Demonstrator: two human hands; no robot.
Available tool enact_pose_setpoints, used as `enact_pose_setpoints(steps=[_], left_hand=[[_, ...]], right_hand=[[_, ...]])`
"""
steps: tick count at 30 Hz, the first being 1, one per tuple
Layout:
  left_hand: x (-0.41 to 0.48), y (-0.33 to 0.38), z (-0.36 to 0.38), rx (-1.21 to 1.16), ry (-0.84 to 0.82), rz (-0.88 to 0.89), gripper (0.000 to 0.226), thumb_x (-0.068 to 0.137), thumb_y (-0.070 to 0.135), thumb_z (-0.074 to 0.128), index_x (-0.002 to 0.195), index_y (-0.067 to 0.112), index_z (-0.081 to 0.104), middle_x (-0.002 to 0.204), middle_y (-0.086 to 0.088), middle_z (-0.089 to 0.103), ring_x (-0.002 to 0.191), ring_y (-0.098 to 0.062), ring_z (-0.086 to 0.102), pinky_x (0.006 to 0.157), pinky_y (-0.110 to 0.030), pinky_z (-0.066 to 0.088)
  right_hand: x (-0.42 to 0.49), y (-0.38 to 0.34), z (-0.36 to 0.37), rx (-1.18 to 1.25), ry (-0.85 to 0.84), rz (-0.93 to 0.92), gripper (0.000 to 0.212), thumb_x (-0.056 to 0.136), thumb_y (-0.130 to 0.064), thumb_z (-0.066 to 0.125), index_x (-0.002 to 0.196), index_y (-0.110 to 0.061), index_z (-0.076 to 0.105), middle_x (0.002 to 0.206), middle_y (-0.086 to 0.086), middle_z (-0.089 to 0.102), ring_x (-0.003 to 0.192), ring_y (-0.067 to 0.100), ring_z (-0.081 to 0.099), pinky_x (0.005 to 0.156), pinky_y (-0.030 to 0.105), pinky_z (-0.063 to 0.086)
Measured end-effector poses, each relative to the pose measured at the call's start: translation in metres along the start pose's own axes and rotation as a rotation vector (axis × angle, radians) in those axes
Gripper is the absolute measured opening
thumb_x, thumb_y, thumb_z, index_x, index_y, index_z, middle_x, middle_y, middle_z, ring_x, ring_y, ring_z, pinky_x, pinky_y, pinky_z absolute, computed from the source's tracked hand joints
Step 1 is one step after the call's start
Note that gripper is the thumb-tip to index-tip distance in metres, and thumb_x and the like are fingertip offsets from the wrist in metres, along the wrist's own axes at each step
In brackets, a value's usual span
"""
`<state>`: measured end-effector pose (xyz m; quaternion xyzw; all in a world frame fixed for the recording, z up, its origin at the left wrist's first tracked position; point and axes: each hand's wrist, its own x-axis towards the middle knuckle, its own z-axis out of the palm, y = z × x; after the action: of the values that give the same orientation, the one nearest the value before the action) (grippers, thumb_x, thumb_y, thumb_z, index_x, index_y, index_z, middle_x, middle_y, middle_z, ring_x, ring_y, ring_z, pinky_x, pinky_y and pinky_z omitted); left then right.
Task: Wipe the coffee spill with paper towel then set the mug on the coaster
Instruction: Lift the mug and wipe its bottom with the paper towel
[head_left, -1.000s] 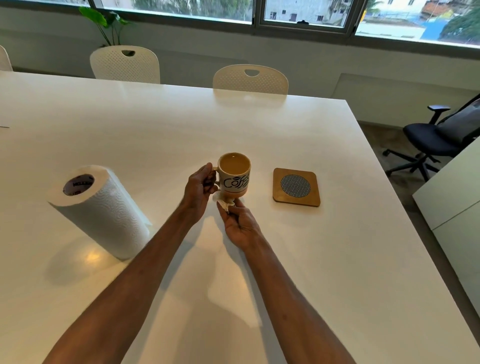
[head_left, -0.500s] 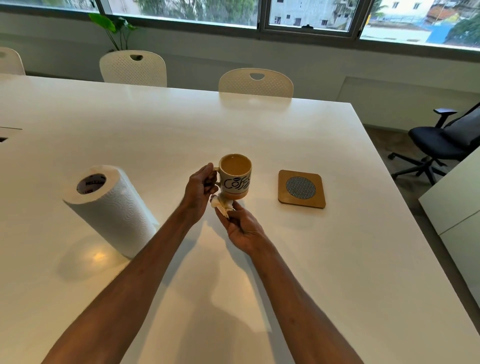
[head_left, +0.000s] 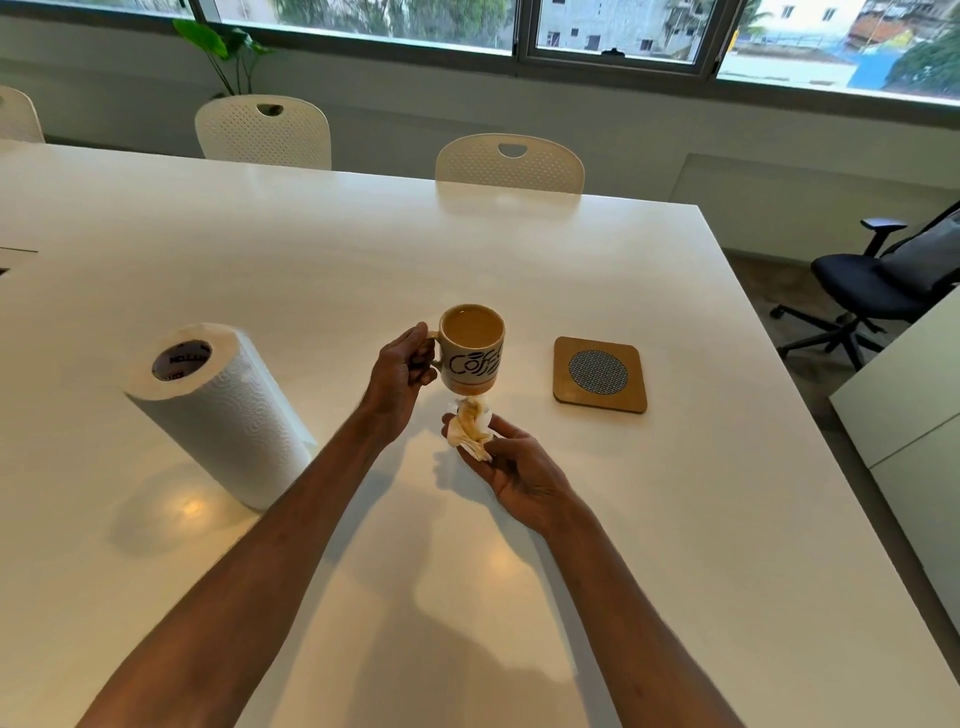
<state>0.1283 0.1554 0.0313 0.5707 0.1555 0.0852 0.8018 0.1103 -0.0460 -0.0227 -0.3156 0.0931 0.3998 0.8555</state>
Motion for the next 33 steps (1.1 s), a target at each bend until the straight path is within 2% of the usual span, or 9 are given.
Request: enact_pose_setpoints(steps=[6,11,14,17,20,23,26,29,33], left_hand=[[0.003,-0.004,0.0,-0.014,-0.012,-0.006,0.039,0.114,0.028,0.05,0.076,0.019,0.053,0.064,0.006,0.037,0.06,-0.008,0.037,0.064,-0.027,0.033],[0.004,-0.006,-0.001,-0.02,-0.022,-0.009,0.038,0.113,0.028,0.051,0.076,0.021,0.052,0.065,0.008,0.035,0.059,-0.008,0.035,0.062,-0.026,0.032],[0.005,-0.007,-0.001,-0.017,-0.023,-0.011,0.038,0.113,0.028,0.051,0.075,0.022,0.052,0.065,0.007,0.035,0.059,-0.008,0.036,0.061,-0.026,0.032],[0.005,-0.007,-0.001,-0.008,-0.021,-0.01,0.038,0.113,0.028,0.051,0.076,0.021,0.052,0.065,0.007,0.036,0.059,-0.008,0.036,0.063,-0.026,0.032],[0.004,-0.006,0.0,-0.02,-0.015,-0.015,0.038,0.114,0.027,0.051,0.077,0.021,0.052,0.065,0.007,0.036,0.06,-0.008,0.035,0.063,-0.026,0.032],[0.004,-0.007,0.001,-0.03,-0.014,-0.016,0.038,0.114,0.026,0.049,0.076,0.02,0.052,0.064,0.008,0.038,0.059,-0.008,0.036,0.062,-0.025,0.033],[0.004,-0.008,0.004,-0.031,-0.021,-0.017,0.038,0.114,0.025,0.049,0.076,0.02,0.051,0.063,0.008,0.038,0.057,-0.007,0.036,0.061,-0.024,0.033],[0.005,-0.009,0.007,-0.032,-0.011,-0.017,0.04,0.114,0.026,0.049,0.075,0.02,0.051,0.063,0.008,0.037,0.056,-0.007,0.036,0.06,-0.024,0.033],[0.007,-0.011,0.01,-0.032,0.015,-0.012,0.039,0.114,0.028,0.05,0.076,0.02,0.051,0.063,0.008,0.039,0.055,-0.006,0.039,0.059,-0.022,0.036]], right_hand=[[-0.01,-0.015,-0.022,-0.27,-0.033,-0.097,0.057,0.1,0.015,0.048,0.148,-0.014,0.055,0.139,0.024,0.069,0.125,0.046,0.069,0.088,0.043,0.067],[-0.009,-0.03,-0.027,-0.395,0.16,-0.194,0.033,0.095,0.004,0.047,0.103,0.002,0.078,0.118,0.029,0.076,0.119,0.047,0.07,0.088,0.04,0.066],[-0.011,-0.041,-0.029,-0.464,0.212,-0.296,0.037,0.101,-0.019,0.048,0.107,0.008,0.072,0.117,0.031,0.074,0.111,0.038,0.07,0.092,0.041,0.062],[-0.012,-0.049,-0.025,-0.725,0.228,-0.541,0.023,0.1,-0.019,0.07,0.113,0.001,0.071,0.11,0.024,0.073,0.103,0.028,0.074,0.086,0.032,0.064],[-0.002,-0.056,-0.01,-0.81,0.478,-0.681,0.013,0.099,-0.01,0.073,0.111,-0.012,0.069,0.109,0.012,0.072,0.105,0.03,0.075,0.085,0.041,0.067],[0.012,-0.061,0.01,-0.944,0.717,-0.827,0.029,0.098,-0.007,0.073,0.122,-0.019,0.064,0.118,0.006,0.073,0.105,0.026,0.074,0.086,0.048,0.067],[0.02,-0.06,0.027,-1.015,0.818,-1.016,0.035,0.093,-0.008,0.081,0.125,-0.017,0.068,0.112,0.006,0.077,0.095,0.015,0.072,0.081,0.036,0.066],[0.027,-0.054,0.042,-1.022,0.752,-1.112,0.023,0.094,-0.006,0.079,0.116,-0.012,0.074,0.105,0.002,0.079,0.089,0.011,0.073,0.075,0.028,0.064],[0.029,-0.035,0.052,-0.972,0.64,-1.138,0.031,0.102,-0.002,0.064,0.131,-0.014,0.07,0.117,-0.009,0.073,0.101,-0.007,0.067,0.078,0.005,0.055]])
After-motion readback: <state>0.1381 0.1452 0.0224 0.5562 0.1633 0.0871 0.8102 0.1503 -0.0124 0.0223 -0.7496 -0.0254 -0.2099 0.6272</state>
